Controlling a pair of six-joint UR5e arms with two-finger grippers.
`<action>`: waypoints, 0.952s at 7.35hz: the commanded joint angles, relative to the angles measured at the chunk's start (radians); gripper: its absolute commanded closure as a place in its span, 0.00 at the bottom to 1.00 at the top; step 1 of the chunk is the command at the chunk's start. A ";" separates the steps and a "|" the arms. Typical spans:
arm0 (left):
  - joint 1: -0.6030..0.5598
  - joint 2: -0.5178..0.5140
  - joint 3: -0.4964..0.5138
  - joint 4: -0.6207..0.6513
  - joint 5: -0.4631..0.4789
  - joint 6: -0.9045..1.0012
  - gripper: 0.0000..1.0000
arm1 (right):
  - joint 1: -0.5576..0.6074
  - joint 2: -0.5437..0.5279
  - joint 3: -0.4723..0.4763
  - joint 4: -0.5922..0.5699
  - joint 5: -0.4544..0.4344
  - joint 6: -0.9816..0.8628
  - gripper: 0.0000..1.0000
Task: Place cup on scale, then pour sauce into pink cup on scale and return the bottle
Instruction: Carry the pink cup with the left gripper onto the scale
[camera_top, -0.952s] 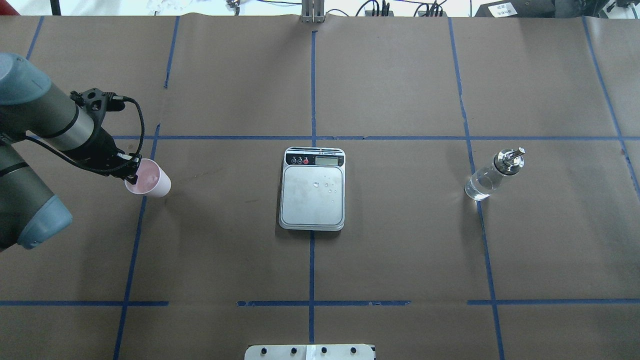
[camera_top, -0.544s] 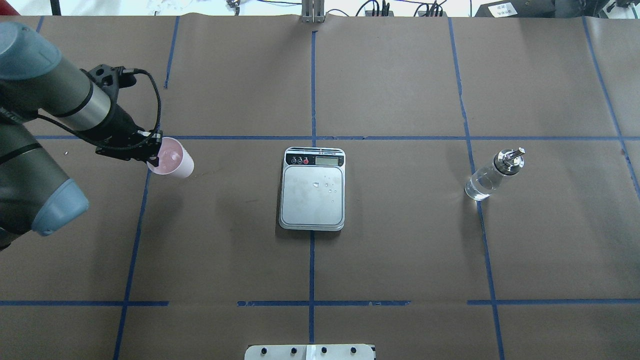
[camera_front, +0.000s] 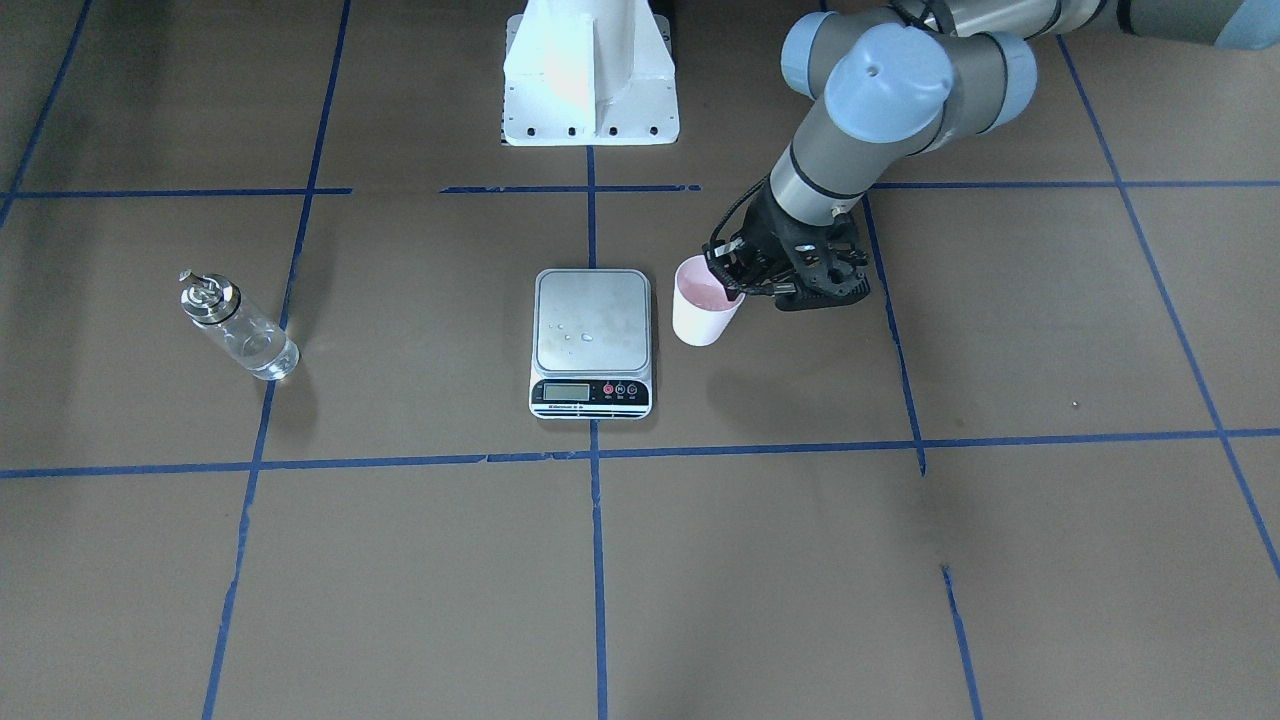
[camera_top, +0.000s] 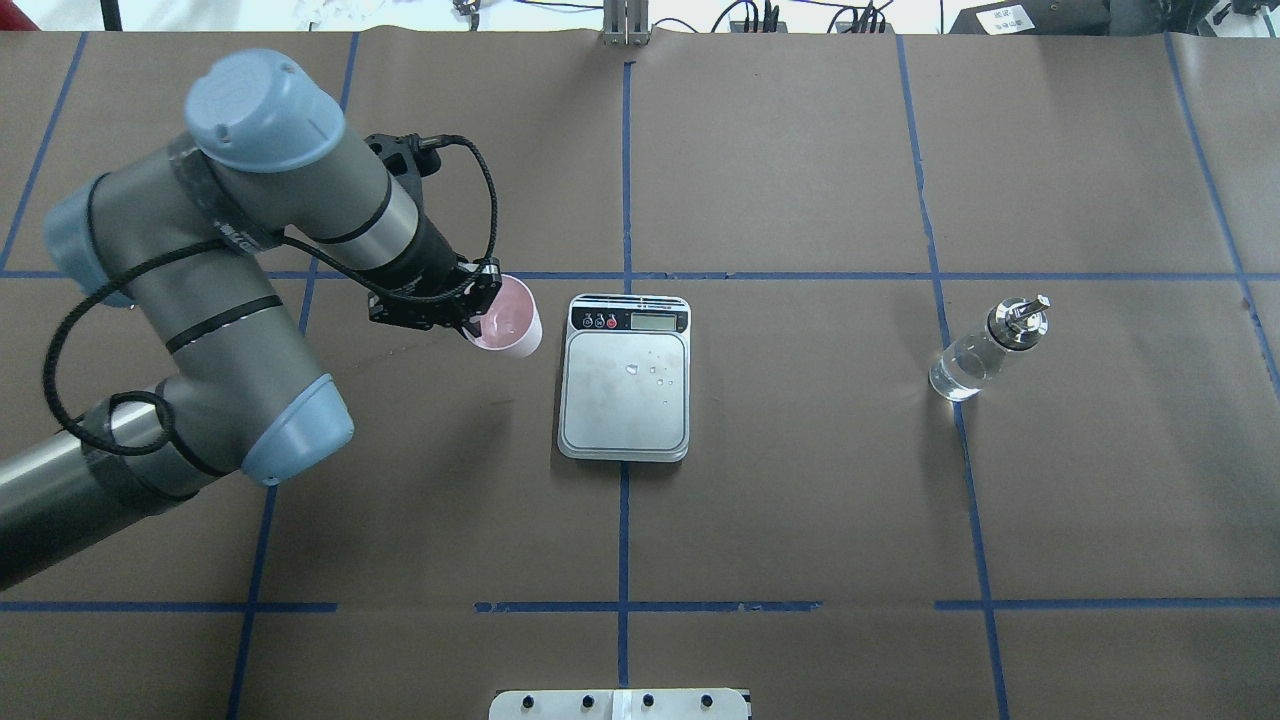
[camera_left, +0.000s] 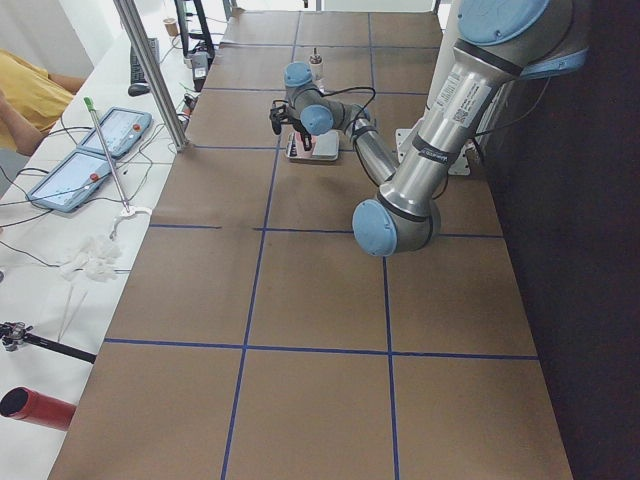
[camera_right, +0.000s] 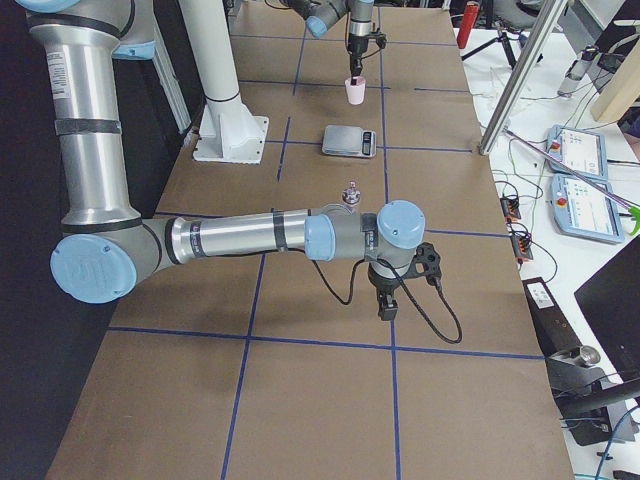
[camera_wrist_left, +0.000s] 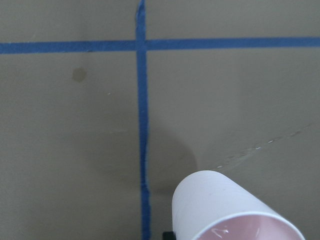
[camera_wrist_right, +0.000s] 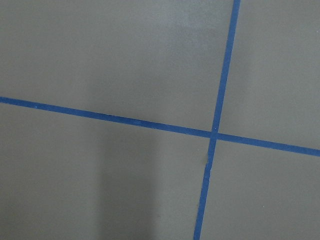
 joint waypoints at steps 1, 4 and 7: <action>0.033 -0.120 0.119 0.000 0.015 -0.045 1.00 | 0.001 0.000 0.001 0.000 0.000 -0.001 0.00; 0.107 -0.181 0.171 -0.001 0.053 -0.099 1.00 | 0.001 0.000 0.003 0.002 0.000 -0.004 0.00; 0.126 -0.196 0.207 -0.004 0.072 -0.099 1.00 | 0.001 0.000 0.003 0.002 0.000 -0.004 0.00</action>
